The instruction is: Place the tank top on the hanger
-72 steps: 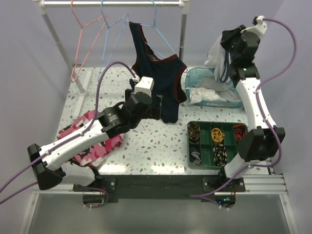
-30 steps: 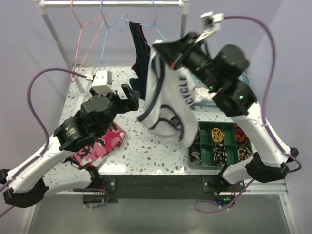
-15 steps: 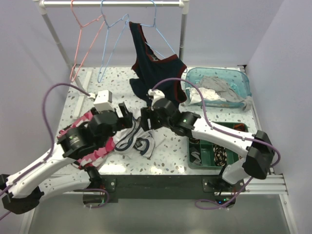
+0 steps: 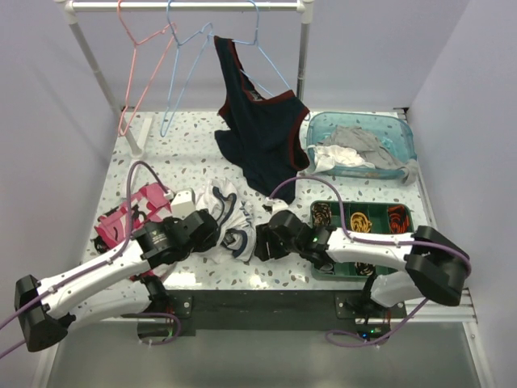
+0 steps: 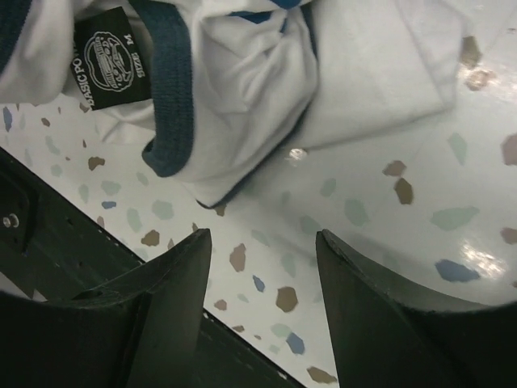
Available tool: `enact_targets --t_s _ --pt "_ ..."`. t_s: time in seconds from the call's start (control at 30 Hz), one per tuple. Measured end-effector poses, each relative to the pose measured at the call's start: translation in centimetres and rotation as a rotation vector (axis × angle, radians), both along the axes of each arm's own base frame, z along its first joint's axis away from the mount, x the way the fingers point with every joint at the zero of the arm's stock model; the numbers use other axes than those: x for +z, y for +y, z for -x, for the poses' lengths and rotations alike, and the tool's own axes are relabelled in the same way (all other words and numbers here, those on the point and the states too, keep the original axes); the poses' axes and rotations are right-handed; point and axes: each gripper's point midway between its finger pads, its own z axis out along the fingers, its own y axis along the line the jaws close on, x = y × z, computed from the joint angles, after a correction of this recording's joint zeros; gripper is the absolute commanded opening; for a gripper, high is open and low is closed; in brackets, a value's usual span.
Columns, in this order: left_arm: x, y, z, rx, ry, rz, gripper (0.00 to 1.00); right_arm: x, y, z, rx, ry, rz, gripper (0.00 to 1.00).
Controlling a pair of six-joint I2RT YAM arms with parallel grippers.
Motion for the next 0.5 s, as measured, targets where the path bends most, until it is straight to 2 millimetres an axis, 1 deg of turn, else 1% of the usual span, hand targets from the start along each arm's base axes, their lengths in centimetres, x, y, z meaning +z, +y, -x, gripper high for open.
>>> enact_targets --t_s 0.13,0.23,0.3,0.33,0.4,0.43,0.47,0.5 --pt "-1.3 0.2 0.9 0.010 0.057 -0.029 0.73 -1.4 1.7 0.5 0.016 0.016 -0.017 0.57" --pt "-1.5 0.5 1.4 0.024 0.072 -0.031 0.71 -2.3 2.6 0.7 0.020 0.029 -0.026 0.54" --pt "-1.5 0.6 1.5 0.037 0.078 -0.029 0.68 -2.7 3.0 0.7 0.019 0.036 -0.036 0.52" --pt "-1.6 0.7 1.5 0.043 0.082 -0.030 0.65 -2.8 3.2 0.7 0.018 0.039 -0.042 0.49" --pt "-1.8 0.7 1.6 0.054 0.089 -0.031 0.57 -3.1 3.5 0.7 0.017 0.045 -0.048 0.45" --pt "-1.9 0.8 1.7 0.058 0.093 -0.032 0.56 -3.1 3.7 0.6 0.014 0.047 -0.056 0.42" --pt "-2.2 0.8 1.8 0.061 0.097 -0.035 0.54 -3.2 3.9 0.6 0.012 0.046 -0.063 0.41" --pt "-2.5 1.0 1.9 0.063 0.103 -0.040 0.49 -3.2 4.1 0.5 0.011 0.046 -0.069 0.39"
